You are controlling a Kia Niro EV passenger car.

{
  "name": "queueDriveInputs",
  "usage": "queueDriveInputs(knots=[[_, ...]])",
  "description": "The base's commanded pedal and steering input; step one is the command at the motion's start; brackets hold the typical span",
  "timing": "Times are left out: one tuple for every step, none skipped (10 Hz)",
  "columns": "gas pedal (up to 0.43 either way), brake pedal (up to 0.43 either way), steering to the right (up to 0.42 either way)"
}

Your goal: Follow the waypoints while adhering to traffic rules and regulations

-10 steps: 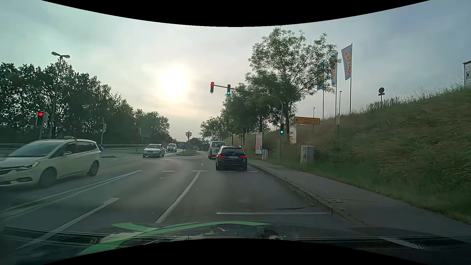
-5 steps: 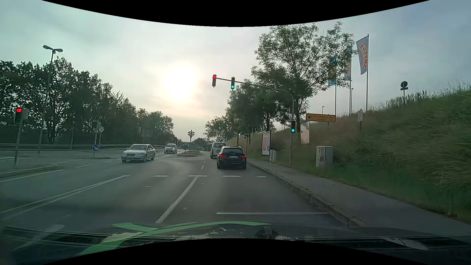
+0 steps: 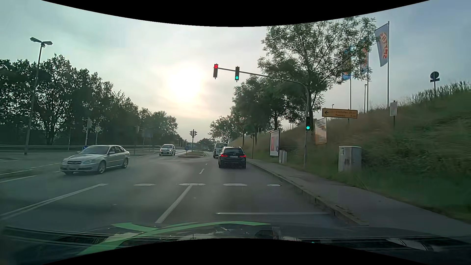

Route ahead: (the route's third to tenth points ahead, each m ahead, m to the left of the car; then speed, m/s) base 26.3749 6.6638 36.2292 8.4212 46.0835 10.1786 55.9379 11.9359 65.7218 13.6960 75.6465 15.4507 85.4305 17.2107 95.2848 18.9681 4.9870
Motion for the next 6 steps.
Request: queueDriveInputs(knots=[[0.248,0.0,-0.05],[0.248,0.0,-0.049],[0.248,0.0,-0.048],[0.248,0.0,-0.045],[0.248,0.0,-0.044],[0.248,0.0,-0.043]])
